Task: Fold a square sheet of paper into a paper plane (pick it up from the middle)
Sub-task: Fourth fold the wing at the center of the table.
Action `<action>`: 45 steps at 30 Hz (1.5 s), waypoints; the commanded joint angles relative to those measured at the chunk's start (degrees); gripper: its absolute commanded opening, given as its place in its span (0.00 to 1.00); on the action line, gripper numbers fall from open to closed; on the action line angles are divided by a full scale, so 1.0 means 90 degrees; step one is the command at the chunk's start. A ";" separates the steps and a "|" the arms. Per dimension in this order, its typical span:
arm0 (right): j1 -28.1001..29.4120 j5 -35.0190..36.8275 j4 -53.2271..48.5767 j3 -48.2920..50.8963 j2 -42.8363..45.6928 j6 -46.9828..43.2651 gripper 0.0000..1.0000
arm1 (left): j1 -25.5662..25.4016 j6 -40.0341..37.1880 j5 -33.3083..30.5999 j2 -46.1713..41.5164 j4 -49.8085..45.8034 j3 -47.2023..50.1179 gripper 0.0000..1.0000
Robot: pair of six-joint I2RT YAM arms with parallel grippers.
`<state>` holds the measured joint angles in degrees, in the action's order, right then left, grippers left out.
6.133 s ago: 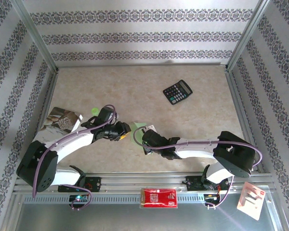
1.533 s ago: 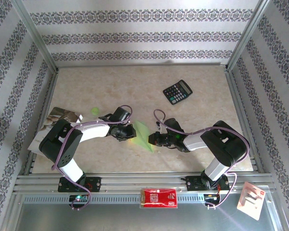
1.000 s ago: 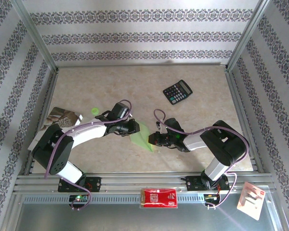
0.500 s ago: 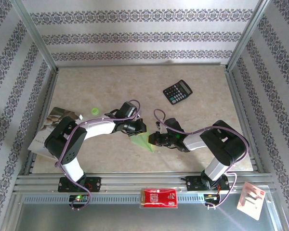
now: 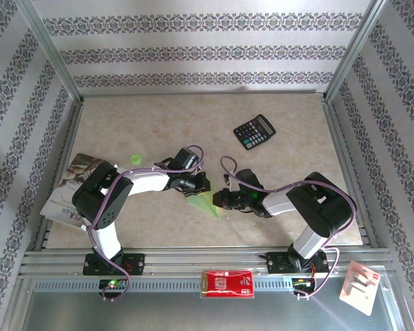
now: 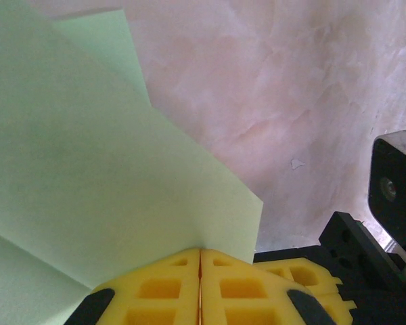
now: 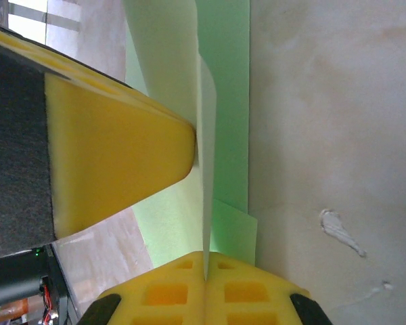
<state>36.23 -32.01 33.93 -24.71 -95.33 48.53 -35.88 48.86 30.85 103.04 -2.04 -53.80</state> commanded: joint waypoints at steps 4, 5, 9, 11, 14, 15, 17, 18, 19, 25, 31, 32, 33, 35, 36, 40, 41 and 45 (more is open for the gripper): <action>0.0066 0.0510 -0.0187 -0.0099 -0.0422 -0.0086 0.00 | 0.0113 -0.0028 -0.0167 0.0122 0.0217 0.0138 0.07; 0.0060 0.0510 -0.0193 -0.0106 -0.0424 -0.0083 0.00 | 0.0128 -0.0026 -0.0157 0.0158 0.0227 0.0148 0.07; 0.0066 0.0521 -0.0204 -0.0107 -0.0423 -0.0080 0.00 | 0.0164 -0.0028 -0.0172 0.0208 0.0281 0.0206 0.07; 0.0066 0.0515 -0.0210 -0.0114 -0.0424 -0.0080 0.00 | 0.0175 -0.0043 -0.0166 0.0241 0.0282 0.0221 0.07; 0.0071 0.0517 -0.0215 -0.0115 -0.0441 -0.0075 0.00 | 0.0188 -0.0076 -0.0195 0.0286 0.0316 0.0240 0.07; 0.0070 0.0524 -0.0217 -0.0116 -0.0448 -0.0073 0.00 | 0.0200 -0.0068 -0.0189 0.0300 0.0320 0.0244 0.07; 0.0071 0.0514 -0.0216 -0.0118 -0.0454 -0.0073 0.00 | 0.0217 -0.0051 -0.0123 0.0323 0.0359 0.0244 0.09; 0.0071 0.0512 -0.0223 -0.0116 -0.0458 -0.0073 0.00 | 0.0227 -0.0057 -0.0109 0.0293 0.0348 0.0235 0.09; 0.0076 0.0513 -0.0226 -0.0116 -0.0453 -0.0070 0.00 | 0.0227 -0.0058 -0.0108 0.0264 0.0323 0.0225 0.09; 0.0076 0.0520 -0.0244 -0.0123 -0.0453 -0.0075 0.00 | 0.0260 -0.0078 -0.0132 -0.0141 0.0191 0.0148 0.13; 0.0076 0.0510 -0.0239 -0.0145 -0.0472 -0.0070 0.00 | 0.0330 -0.0164 -0.0186 -0.0108 0.0046 0.0078 0.13; 0.0074 0.0518 -0.0228 -0.0151 -0.0474 -0.0070 0.00 | 0.0353 -0.0166 -0.0145 -0.0063 0.0054 0.0070 0.13; 0.0074 0.0510 -0.0230 -0.0153 -0.0481 -0.0074 0.00 | 0.0362 -0.0181 -0.0119 -0.0032 0.0070 0.0052 0.12; 0.0070 0.0510 -0.0231 -0.0148 -0.0475 -0.0070 0.00 | 0.0368 -0.0191 -0.0104 0.0051 0.0076 0.0031 0.12; 0.0076 0.0510 -0.0241 -0.0145 -0.0474 -0.0070 0.00 | 0.0372 -0.0197 -0.0075 0.0089 0.0076 0.0012 0.12; 0.0074 0.0520 -0.0240 -0.0150 -0.0472 -0.0063 0.00 | 0.0412 -0.0251 -0.0069 0.0217 0.0062 -0.0031 0.12; 0.0076 0.0520 -0.0242 -0.0149 -0.0472 -0.0061 0.00 | 0.0440 -0.0252 -0.0076 0.0242 0.0079 -0.0015 0.12; 0.0076 0.0520 -0.0236 -0.0159 -0.0474 -0.0062 0.00 | 0.0506 -0.0277 -0.0081 0.0311 0.0109 0.0076 0.12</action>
<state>36.12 -32.49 33.71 -25.04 -95.66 48.75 -32.32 47.99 30.04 104.79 -0.12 -52.88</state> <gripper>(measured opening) 0.049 0.116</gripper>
